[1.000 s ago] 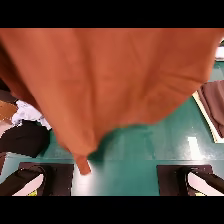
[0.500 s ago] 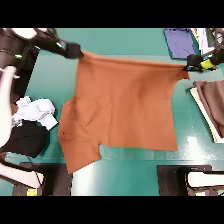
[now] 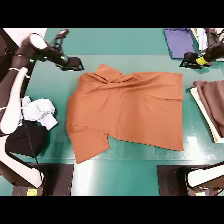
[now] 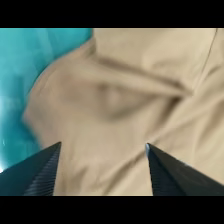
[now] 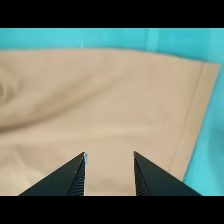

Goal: Fold the shirts.

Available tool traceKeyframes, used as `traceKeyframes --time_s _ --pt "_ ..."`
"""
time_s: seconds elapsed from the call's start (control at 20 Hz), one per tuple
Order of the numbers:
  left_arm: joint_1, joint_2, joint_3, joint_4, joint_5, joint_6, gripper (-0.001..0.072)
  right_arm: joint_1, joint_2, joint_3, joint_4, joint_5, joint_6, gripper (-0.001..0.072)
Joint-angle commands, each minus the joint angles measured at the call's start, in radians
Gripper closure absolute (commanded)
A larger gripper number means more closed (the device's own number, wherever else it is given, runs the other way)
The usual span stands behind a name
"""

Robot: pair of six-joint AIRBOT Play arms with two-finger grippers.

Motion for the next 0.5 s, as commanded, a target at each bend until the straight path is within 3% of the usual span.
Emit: traceKeyframes --time_s 0.0,0.15,0.25,0.45 --pt "0.108 0.091 -0.032 0.005 -0.186 -0.009 0.0100 -0.028 0.051 -0.032 0.059 0.166 -0.061 0.0366" --pt "0.178 0.261 -0.271 0.003 -0.222 -0.025 0.0100 -0.055 0.179 -0.235 0.140 0.161 -0.071 0.0366" --pt "0.188 0.407 -0.529 0.003 -0.225 0.009 0.0100 -0.055 0.266 -0.379 0.168 0.145 -0.099 0.0367" --pt "0.188 0.664 -0.997 0.003 -0.122 0.017 0.0100 -0.055 0.408 -0.598 0.186 0.060 -0.131 0.0376"
